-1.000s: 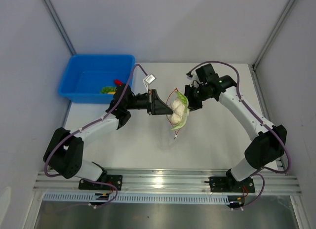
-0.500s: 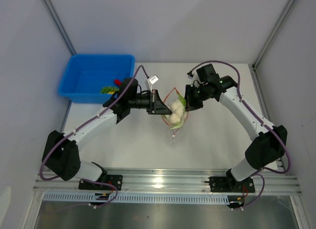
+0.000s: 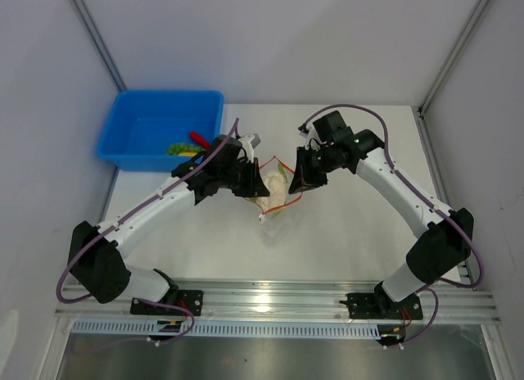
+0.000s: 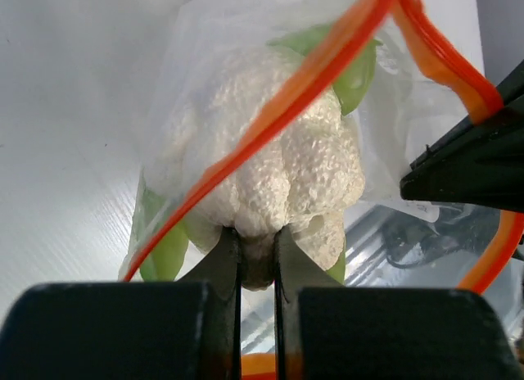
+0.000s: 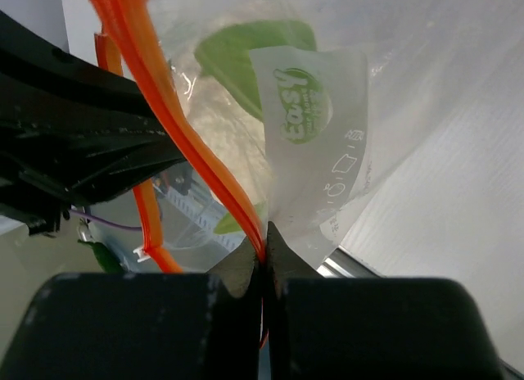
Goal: Place the food in the zip-top bag and seal the zipper
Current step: Place the fake vegetable in the zipper food storage bag.
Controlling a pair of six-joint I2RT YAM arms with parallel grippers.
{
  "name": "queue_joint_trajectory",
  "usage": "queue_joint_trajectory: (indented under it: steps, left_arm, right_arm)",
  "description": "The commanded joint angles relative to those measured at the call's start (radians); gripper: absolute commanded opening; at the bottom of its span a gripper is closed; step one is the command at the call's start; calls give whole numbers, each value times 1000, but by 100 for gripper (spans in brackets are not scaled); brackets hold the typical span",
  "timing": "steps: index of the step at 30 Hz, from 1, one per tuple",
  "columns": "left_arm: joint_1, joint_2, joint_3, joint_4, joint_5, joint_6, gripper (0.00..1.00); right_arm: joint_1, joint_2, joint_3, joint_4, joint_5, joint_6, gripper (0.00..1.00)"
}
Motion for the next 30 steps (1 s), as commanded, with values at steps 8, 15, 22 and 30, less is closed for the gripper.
queue_joint_trajectory:
  steps: [8, 15, 22, 30]
  left_arm:
    - [-78, -61, 49, 7, -123, 98, 30]
    - [-78, -245, -25, 77, -199, 161, 99]
    - [-78, -353, -65, 122, -348, 138, 100]
    - [3, -241, -14, 74, -287, 39, 100]
  right_arm:
    - [20, -6, 21, 1, 15, 27, 0]
    - [19, -6, 15, -9, 47, 20, 0]
    - [19, 7, 14, -23, 78, 11, 0]
    - [14, 31, 49, -60, 113, -16, 0]
